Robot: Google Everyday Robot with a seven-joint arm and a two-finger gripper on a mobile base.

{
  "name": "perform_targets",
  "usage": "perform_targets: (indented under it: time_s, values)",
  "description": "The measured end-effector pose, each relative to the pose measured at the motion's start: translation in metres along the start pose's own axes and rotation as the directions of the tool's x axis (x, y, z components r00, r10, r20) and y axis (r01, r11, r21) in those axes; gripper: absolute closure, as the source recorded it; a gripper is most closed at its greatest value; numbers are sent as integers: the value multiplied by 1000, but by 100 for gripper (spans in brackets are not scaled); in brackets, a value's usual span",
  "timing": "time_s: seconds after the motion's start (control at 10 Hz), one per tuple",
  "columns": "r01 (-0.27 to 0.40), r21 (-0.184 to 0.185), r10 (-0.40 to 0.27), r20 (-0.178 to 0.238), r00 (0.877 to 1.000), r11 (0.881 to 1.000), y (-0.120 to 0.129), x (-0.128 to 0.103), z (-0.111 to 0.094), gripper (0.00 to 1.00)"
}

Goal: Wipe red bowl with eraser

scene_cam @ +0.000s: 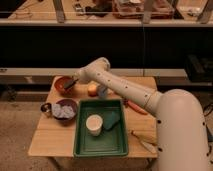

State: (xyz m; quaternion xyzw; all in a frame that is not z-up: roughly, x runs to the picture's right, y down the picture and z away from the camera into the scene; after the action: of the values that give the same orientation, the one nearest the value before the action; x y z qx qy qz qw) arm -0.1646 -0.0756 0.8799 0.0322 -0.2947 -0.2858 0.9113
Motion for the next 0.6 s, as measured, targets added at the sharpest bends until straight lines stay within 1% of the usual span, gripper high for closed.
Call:
perform_targets:
  time_s: [0.3, 0.6]
  values:
    - [13, 12, -13, 50, 999, 1000, -7, 2, 4, 100]
    - [33, -4, -32, 99, 995, 999, -15, 1, 10, 100]
